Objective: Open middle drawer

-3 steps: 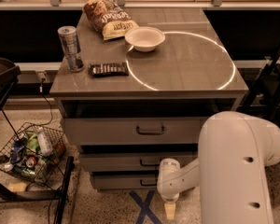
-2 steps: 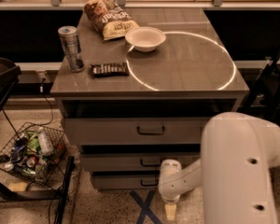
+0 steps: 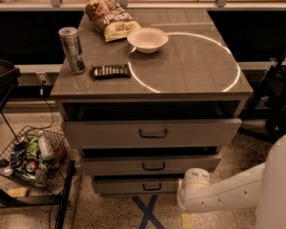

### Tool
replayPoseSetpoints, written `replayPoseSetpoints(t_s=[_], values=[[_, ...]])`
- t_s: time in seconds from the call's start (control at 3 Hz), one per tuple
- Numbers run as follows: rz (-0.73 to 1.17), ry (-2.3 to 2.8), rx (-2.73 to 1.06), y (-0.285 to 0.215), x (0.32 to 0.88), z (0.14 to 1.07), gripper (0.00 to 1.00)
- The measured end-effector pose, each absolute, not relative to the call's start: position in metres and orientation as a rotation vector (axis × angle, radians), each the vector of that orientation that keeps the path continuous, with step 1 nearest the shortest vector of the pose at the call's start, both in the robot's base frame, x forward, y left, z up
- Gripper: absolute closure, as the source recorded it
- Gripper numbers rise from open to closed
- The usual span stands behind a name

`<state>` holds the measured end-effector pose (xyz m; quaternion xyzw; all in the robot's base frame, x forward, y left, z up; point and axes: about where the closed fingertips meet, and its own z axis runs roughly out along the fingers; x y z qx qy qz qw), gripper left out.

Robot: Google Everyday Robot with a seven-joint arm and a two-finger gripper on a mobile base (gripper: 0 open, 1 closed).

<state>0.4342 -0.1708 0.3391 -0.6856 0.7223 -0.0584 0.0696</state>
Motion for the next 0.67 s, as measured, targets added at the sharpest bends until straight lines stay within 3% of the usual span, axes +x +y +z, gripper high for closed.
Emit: replayPoseSetpoints(t_s=[0.67], values=[[-0.307,1.981,-2.114,-0.155,0.414,0.423,0.0]])
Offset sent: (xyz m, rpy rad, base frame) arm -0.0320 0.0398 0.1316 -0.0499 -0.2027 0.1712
